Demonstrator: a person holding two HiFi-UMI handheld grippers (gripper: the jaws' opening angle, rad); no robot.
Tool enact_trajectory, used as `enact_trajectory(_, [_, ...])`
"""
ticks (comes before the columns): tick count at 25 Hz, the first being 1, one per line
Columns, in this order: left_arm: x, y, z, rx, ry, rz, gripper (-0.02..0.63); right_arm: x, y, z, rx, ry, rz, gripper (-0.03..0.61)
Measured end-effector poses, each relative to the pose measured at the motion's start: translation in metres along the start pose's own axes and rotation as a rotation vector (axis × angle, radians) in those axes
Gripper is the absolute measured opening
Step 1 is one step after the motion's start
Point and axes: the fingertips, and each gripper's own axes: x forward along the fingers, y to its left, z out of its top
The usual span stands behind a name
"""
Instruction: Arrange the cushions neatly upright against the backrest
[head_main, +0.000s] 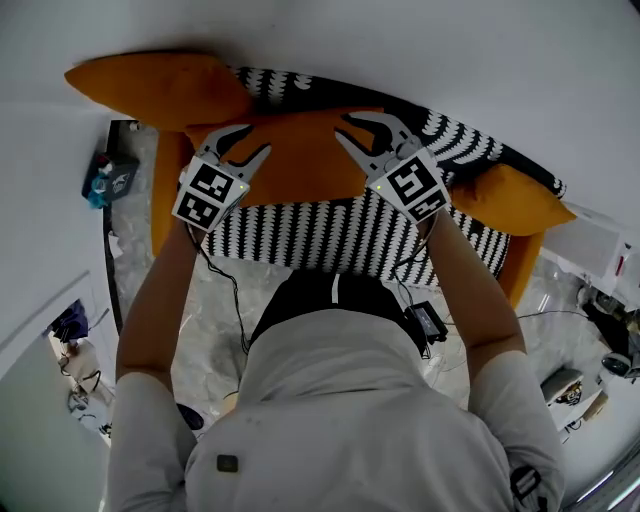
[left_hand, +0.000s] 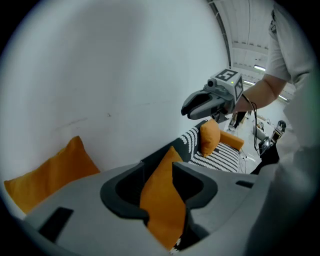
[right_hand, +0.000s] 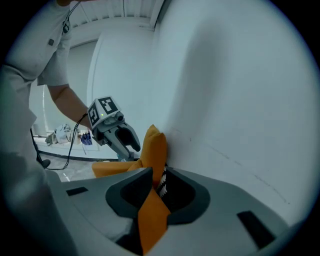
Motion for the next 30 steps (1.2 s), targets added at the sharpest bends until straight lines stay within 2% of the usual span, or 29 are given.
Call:
enact_trajectory(7, [0.051,0.015,-0.052,0.081,0.134,-0.086,0.210,0.058,0.004,-0.062,-0.015,0.140,0.141,0.197])
enact_trajectory(9, [0.067,0.023,-0.069,0.085,0.172,-0.091,0.223,0.073,0.006,-0.084,-0.024,0.199,0.174,0.232])
enact_trajectory(14, [0.095,0.030,-0.101,0.082,0.241,-0.110,0.236,0.100,0.008,-0.135,-0.037,0.325,0.234,0.268])
enact_trajectory(20, [0.125,0.036,-0.141,0.103,0.345,-0.140,0.253,0.135,-0.003,-0.179,-0.034,0.409,0.278,0.290])
enact_trajectory(26, [0.150,0.049,-0.166,0.127,0.422,-0.143,0.273,0.156,-0.007,-0.221,-0.029,0.500,0.297,0.302])
enact_trajectory(30, [0.164,0.055,-0.180,0.116,0.452,-0.153,0.278,0.168,-0.008,-0.240,0.036,0.539,0.302,0.308])
